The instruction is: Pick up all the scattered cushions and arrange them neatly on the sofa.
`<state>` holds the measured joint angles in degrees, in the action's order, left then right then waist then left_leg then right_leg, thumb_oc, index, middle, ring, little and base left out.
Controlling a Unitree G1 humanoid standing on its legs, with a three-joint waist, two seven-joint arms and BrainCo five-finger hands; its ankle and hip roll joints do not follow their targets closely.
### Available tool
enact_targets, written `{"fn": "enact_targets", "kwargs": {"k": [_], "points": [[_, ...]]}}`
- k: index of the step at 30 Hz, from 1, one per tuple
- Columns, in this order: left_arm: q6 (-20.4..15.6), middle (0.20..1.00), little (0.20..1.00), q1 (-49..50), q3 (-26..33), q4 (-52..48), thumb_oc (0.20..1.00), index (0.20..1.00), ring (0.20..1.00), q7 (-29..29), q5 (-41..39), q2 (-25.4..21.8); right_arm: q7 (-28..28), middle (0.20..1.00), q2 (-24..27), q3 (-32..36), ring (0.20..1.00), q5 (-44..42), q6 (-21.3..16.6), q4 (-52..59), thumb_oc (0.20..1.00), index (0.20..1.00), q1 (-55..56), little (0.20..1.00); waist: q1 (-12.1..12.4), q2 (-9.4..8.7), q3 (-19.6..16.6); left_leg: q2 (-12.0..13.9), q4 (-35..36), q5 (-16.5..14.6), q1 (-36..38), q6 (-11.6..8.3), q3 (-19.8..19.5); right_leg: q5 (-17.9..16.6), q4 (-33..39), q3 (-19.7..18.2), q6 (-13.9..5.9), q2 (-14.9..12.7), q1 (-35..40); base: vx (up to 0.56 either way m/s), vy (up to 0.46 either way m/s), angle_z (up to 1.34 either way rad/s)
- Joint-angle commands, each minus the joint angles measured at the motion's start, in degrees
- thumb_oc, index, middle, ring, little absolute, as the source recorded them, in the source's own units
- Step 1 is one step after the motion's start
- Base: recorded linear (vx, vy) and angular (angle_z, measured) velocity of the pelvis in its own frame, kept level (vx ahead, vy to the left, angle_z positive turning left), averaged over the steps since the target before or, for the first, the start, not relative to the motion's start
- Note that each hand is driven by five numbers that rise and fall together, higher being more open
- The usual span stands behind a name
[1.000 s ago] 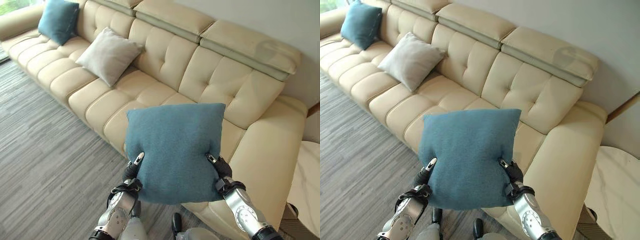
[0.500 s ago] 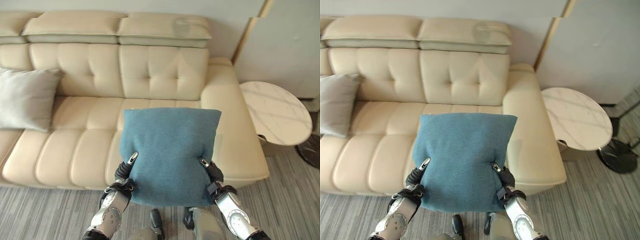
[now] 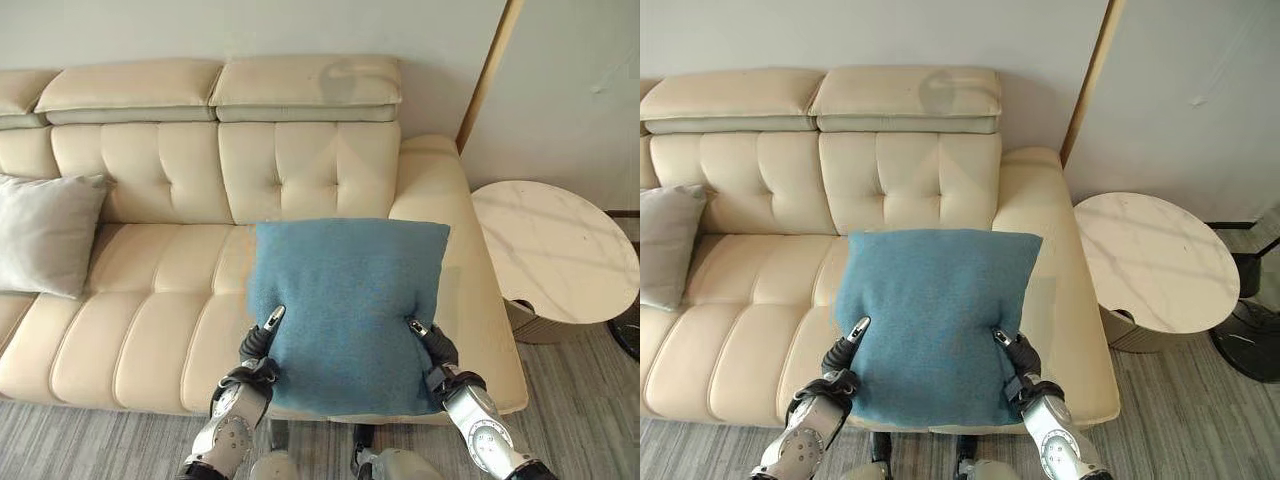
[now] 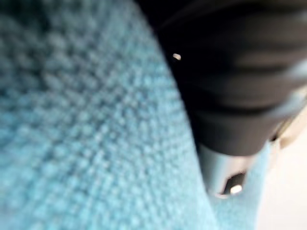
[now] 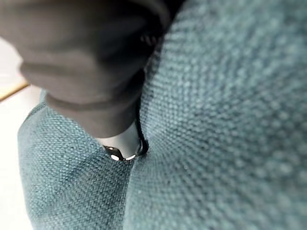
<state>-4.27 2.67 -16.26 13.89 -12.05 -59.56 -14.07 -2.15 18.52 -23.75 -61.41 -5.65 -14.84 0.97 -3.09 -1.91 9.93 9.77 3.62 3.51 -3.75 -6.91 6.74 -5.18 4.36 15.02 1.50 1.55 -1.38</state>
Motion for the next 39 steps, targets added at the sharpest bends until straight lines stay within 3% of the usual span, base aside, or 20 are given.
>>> {"fn": "enact_targets", "kwargs": {"k": [1, 8, 12, 13, 14, 18, 20, 21, 23, 24, 25, 26, 28, 29, 30, 31, 32, 36, 39], "points": [[-0.4, 0.2, 0.2, -5.5, -9.7, -9.3, 0.2, 0.2, 0.2, 5.2, 3.6, 6.4, 5.5, 0.2, -9.3, -8.0, 0.2, 0.6, 1.7, 7.1, 0.2, 0.2, -3.7, 0.2, -0.1, 1.31, -2.0, -2.8, 1.1, -1.5, 3.0, 1.62, -0.5, 11.0, -4.7, -4.4, -6.47, -7.1, 3.8, 0.23, 0.194, -0.16], [-2.3, 0.2, 0.2, -11.7, -9.2, -8.9, 0.2, 0.2, 0.2, 3.4, 12.0, 4.0, 5.0, 0.2, -11.4, -10.0, 0.2, 1.5, 0.5, 6.8, 0.2, 0.2, -7.8, 0.2, 0.1, 0.72, -2.3, -4.1, 1.4, -3.2, 5.2, 2.85, 1.8, 9.6, -3.3, -7.0, -7.98, -8.5, 3.9, 0.09, 0.099, -0.12], [-5.6, 0.2, 0.2, -23.4, -9.5, -8.4, 0.2, 0.2, 0.2, 1.1, 16.7, 1.9, 3.3, 0.2, -13.0, -11.4, 0.2, 4.5, -3.0, 7.2, 0.2, 0.2, -19.0, 0.2, 0.2, 0.53, -0.5, -4.4, 1.1, -3.2, 2.4, 3.47, 2.6, 8.7, -3.8, -8.7, -8.65, -9.1, -0.4, -0.1, 0.05, -0.17], [-6.7, 0.2, 0.2, -27.6, -10.1, -7.7, 0.2, 0.2, 0.2, 0.4, 17.7, 0.9, 2.4, 0.2, -13.1, -11.8, 0.2, 5.4, -4.0, 6.7, 0.2, 0.2, -23.2, 0.2, 0.2, 0.51, 0.7, -4.5, 0.5, -3.0, 0.5, 3.61, 2.5, 8.4, -4.3, -9.2, -8.67, -9.4, -2.4, -0.5, 0.032, -0.14], [-11.5, 0.2, 0.2, -48.0, -11.8, -1.4, 0.2, 0.2, 0.2, -1.3, 18.5, -2.8, -1.9, 0.2, -13.2, -10.4, 0.2, 9.5, -8.7, 2.6, 0.2, 0.2, -44.2, 0.2, 0.7, 0.25, 5.8, -4.8, -6.9, -3.3, -12.9, 3.68, 1.5, 7.4, -9.7, -11.0, -8.4, -10.5, -15.0, -0.56, 0.042, -0.04], [-13.1, 0.2, 0.2, -61.4, -12.9, 6.2, 0.2, 0.2, 0.2, -1.4, 19.8, -5.8, -3.7, 0.2, -12.9, -8.0, 0.2, 11.1, -12.0, -3.5, 0.2, 0.2, -57.3, 0.2, 0.9, 0.2, 6.5, -5.6, -11.8, -3.8, -21.8, 3.56, 0.9, 6.7, -12.5, -11.4, -8.21, -10.9, -22.8, -0.17, 0.015, 0.15], [-13.0, 0.2, 0.2, -69.8, -13.8, 11.0, 0.2, 0.2, 0.2, -1.9, 22.0, -8.6, -6.2, 0.2, -10.5, -6.4, 0.2, 14.0, -13.3, -6.4, 0.2, 0.2, -65.2, 0.2, 0.9, 0.22, 6.6, -5.6, -13.8, -4.1, -26.3, 3.43, 0.3, 6.4, -13.8, -11.5, -8.47, -11.2, -27.2, -0.01, -0.006, -0.08], [-13.3, 0.2, 0.2, -76.1, -15.2, 14.2, 0.2, 0.2, 0.2, -4.0, 26.2, -11.3, -8.8, 0.2, -8.2, -6.0, 0.2, 17.2, -14.7, -9.1, 0.2, 0.2, -70.8, 0.2, 1.0, 0.32, 6.7, -5.5, -15.0, -5.8, -29.4, 2.96, -0.8, 7.6, -14.9, -11.8, -9.06, -11.1, -30.4, 0.04, -0.008, -0.02], [-12.9, 0.2, 0.2, -82.2, -17.4, 18.4, 0.2, 0.2, 0.2, -8.2, 32.7, -14.3, -14.5, 0.2, -5.8, -5.5, 0.2, 25.0, -16.0, -11.3, 0.2, 0.2, -76.7, 0.2, 1.1, 0.12, 7.2, -5.5, -16.5, -6.1, -33.8, 3.07, -1.4, 7.3, -15.9, -11.9, -9.44, -11.2, -34.4, -0.01, -0.038, -0.02], [-11.8, 0.2, 0.2, -88.2, -19.4, 23.3, 0.2, 0.2, 0.2, -15.1, 42.0, -16.8, -22.9, 0.2, -1.2, -7.3, 0.2, 39.6, -15.5, -13.6, 0.2, 0.2, -83.4, 0.2, 1.3, -0.22, 7.6, -5.4, -18.0, -6.1, -38.2, 3.28, -2.2, 7.0, -16.9, -11.7, -9.67, -11.3, -38.7, -0.05, -0.051, 0.02], [-11.8, 0.2, 0.2, -88.7, -19.5, 23.4, 0.2, 0.2, 0.2, -15.4, 42.2, -16.8, -23.6, 0.2, -1.3, -7.3, 0.2, 40.2, -15.3, -13.5, 0.2, 0.2, -83.8, 0.2, 1.2, -0.2, 7.6, -5.4, -18.2, -6.2, -38.7, 3.28, -2.2, 7.0, -17.1, -11.7, -9.67, -11.3, -39.1, -0.02, -0.079, 0.08], [-9.4, 0.2, 0.2, -91.6, -20.3, 26.1, 0.2, 0.2, 0.2, -19.9, 49.1, -17.6, -28.9, 0.2, 1.2, -8.2, 0.2, 48.2, -13.3, -16.2, 0.2, 0.2, -87.3, 0.2, 1.6, -0.36, 7.5, -5.6, -18.2, -6.1, -40.9, 3.34, -2.8, 7.1, -17.1, -11.6, -9.75, -11.5, -41.0, 0.01, -0.043, 0.11], [-7.5, 0.2, 0.2, -92.8, -20.4, 27.2, 0.2, 0.2, 0.2, -21.7, 52.0, -18.0, -32.0, 0.2, 1.9, -8.6, 0.2, 52.2, -10.7, -17.5, 0.2, 0.2, -89.3, 0.2, 1.6, -0.26, 7.6, -5.8, -18.2, -6.0, -42.1, 3.41, -3.0, 7.2, -17.5, -11.4, -9.82, -11.5, -42.3, 0.01, -0.028, 0.07], [-5.2, 0.228, 0.228, -95.1, -21.5, 30.2, 0.228, 0.228, 0.228, -24.8, 57.4, -18.8, -35.3, 0.2, 2.7, -9.6, 0.2, 58.1, -7.6, -20.1, 0.2, 0.2, -90.6, 0.2, 1.7, -0.31, 8.0, -6.3, -17.7, -5.8, -43.1, 3.61, -3.5, 7.2, -17.6, -11.5, -9.81, -11.5, -43.6, 0.01, -0.033, 0.07], [-3.9, 0.922, 0.922, -95.7, -22.2, 32.1, 0.922, 0.922, 0.922, -25.3, 59.4, -18.8, -36.2, 0.768, 3.3, -10.1, 0.768, 59.9, -6.3, -21.7, 0.768, 0.768, -90.9, 0.768, 1.7, -0.28, 8.1, -6.5, -17.5, -5.5, -43.5, 3.65, -3.6, 7.1, -17.7, -11.4, -9.77, -11.4, -44.0, 0.01, -0.03, 0.09], [-3.3, 1.0, 1.0, -96.4, -22.3, 33.3, 1.0, 1.0, 1.0, -26.0, 60.5, -18.8, -36.5, 1.0, 3.3, -10.7, 1.0, 61.4, -5.2, -23.2, 1.0, 1.0, -91.2, 1.0, 1.7, -0.37, 8.3, -6.7, -17.2, -5.3, -43.8, 3.67, -3.7, 7.1, -17.6, -11.2, -9.79, -11.4, -44.3, 0.01, -0.015, 0.08], [-3.4, 1.0, 1.0, -96.5, -22.3, 33.4, 1.0, 1.0, 1.0, -26.1, 60.5, -18.7, -36.6, 1.0, 3.2, -10.7, 1.0, 61.4, -5.2, -23.3, 1.0, 1.0, -91.3, 1.0, 1.7, -0.35, 8.3, -6.7, -17.2, -5.3, -43.8, 3.67, -3.8, 7.1, -17.6, -11.2, -9.79, -11.4, -44.3, 0.0, 0.001, 0.09], [-0.1, 1.0, 1.0, -92.5, -19.8, 37.8, 1.0, 1.0, 1.0, -27.2, 61.0, -18.9, -38.1, 1.0, 4.4, -12.5, 1.0, 67.1, 2.0, -29.5, 1.0, 1.0, -89.2, 1.0, 1.8, -1.12, 9.2, -7.4, -16.4, -4.9, -44.2, 4.09, -4.3, 6.7, -17.0, -10.7, -9.7, -11.2, -44.7, 0.01, -0.017, 0.08], [0.5, 1.0, 1.0, -90.3, -18.1, 43.6, 1.0, 1.0, 1.0, -25.8, 57.6, -18.0, -38.3, 1.0, 4.1, -12.0, 1.0, 66.4, 3.7, -34.1, 1.0, 1.0, -86.8, 1.0, 1.6, -1.42, 9.5, -7.7, -16.1, -4.7, -43.6, 4.34, -4.4, 6.4, -16.6, -10.6, -9.53, -11.0, -44.0, 0.0, -0.001, 0.02]]}}
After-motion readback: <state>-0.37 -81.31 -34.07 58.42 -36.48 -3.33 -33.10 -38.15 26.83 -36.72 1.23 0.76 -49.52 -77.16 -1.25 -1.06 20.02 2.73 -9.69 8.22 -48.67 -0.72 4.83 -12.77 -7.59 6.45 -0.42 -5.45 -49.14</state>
